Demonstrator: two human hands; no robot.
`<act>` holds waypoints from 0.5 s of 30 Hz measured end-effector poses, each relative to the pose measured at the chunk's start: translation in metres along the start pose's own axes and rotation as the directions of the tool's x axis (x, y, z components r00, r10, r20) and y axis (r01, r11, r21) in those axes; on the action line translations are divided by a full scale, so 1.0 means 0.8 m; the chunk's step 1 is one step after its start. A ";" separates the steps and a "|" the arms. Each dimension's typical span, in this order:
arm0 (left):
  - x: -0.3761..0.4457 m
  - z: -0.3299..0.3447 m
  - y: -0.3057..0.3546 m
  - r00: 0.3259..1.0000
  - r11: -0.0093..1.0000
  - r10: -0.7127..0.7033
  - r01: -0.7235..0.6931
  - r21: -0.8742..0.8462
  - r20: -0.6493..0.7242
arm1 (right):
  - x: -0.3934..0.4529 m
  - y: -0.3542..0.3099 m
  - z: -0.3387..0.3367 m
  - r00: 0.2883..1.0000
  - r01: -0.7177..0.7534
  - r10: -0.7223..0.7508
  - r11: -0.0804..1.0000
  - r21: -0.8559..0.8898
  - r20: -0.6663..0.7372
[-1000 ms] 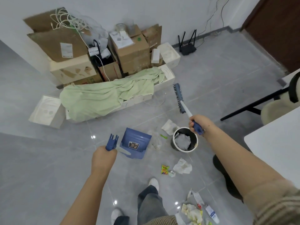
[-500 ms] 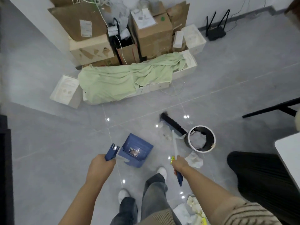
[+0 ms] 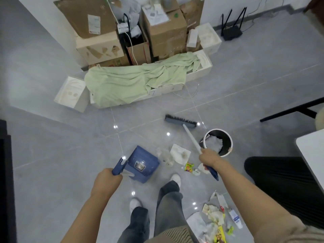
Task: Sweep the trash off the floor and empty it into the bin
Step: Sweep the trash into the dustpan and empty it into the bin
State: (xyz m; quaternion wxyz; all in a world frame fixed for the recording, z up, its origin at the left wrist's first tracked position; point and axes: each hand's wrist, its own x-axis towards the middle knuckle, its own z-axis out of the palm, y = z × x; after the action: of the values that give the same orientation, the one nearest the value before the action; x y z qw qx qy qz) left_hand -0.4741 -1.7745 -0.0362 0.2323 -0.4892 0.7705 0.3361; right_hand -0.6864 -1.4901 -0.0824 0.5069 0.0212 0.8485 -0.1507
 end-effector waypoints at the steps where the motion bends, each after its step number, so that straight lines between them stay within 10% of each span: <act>1: -0.002 -0.001 -0.004 1.000 1.000 0.000 0.000 -0.006 -0.001 | 0.009 0.006 0.008 1.000 -0.007 0.007 1.000 0.010 -0.020; 15: -0.049 0.023 -0.106 0.963 0.966 0.257 -0.254 -0.040 0.083 | -0.143 0.136 0.286 0.967 -0.245 0.230 0.959 0.146 0.110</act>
State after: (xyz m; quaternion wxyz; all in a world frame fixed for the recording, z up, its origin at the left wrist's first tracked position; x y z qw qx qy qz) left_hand -0.3803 -1.7622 -0.0463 0.2134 -0.3738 0.8112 0.3958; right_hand -0.4147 -1.4362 -0.1095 0.5563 0.1562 0.8010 -0.1566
